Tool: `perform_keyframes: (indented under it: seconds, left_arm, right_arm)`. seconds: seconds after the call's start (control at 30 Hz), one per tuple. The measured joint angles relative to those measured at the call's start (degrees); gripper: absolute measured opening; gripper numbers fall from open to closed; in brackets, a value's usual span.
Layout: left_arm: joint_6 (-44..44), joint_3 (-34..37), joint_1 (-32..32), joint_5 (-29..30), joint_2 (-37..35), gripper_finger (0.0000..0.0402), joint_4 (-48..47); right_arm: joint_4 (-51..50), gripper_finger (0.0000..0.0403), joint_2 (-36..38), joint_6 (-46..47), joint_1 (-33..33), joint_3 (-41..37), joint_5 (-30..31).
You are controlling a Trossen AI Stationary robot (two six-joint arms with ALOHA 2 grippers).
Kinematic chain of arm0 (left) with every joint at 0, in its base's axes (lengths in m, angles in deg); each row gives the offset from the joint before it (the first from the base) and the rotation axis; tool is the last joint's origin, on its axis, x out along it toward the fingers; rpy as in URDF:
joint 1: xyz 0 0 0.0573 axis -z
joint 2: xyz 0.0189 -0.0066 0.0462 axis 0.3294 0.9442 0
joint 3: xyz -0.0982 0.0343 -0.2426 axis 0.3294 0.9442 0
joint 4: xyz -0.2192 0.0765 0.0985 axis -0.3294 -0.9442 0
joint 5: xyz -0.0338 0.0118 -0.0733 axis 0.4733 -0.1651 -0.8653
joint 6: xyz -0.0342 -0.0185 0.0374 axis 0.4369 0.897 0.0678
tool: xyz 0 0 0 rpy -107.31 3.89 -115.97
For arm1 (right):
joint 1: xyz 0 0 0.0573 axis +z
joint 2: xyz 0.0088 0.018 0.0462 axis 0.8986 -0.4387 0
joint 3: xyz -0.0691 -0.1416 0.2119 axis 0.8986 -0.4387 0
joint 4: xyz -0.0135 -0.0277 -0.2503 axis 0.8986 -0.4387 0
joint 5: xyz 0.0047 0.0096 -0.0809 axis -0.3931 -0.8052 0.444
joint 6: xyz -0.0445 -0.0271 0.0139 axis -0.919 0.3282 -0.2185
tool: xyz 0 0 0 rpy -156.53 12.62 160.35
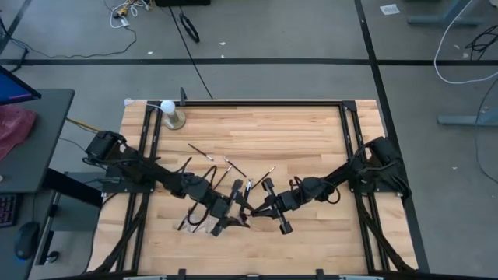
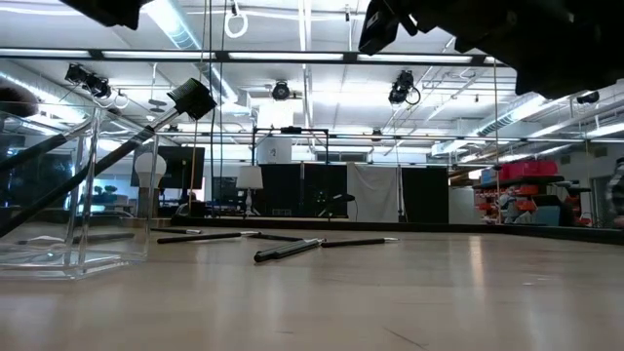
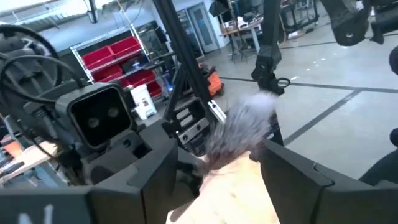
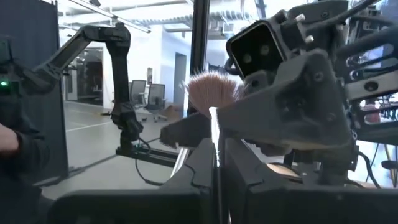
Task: Put items in baskets/containers
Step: Put the black highlighter brush into the transparent organizer
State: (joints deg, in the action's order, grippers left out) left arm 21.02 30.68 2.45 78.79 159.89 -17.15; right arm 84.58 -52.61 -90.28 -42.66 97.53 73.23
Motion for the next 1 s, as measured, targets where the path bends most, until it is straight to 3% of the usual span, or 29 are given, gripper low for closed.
perform_keyframes:
  seconds: [0.17,0.5,0.67,1.0]
  left_arm:
    - [-0.3,-0.5,0.1,-0.6,0.5,0.0176,-0.1]
    - [0.3,-0.5,0.1,0.4,0.4,0.0017,0.0]
    - [4.2,-0.5,0.0,1.4,-2.0,0.0023,-5.8]
    - [11.4,-1.0,4.7,10.0,-17.7,0.0024,-33.1]
  right_arm:
    - [-0.5,0.0015,0.0,0.0,0.0,0.0,0.0]
    - [-1.2,0.0018,0.0,0.5,0.0,0.0,0.6]
    - [-3.3,0.0048,0.0,3.9,0.1,0.0,4.8]
    - [-13.2,0.0135,2.9,6.4,0.0,-0.2,14.7]
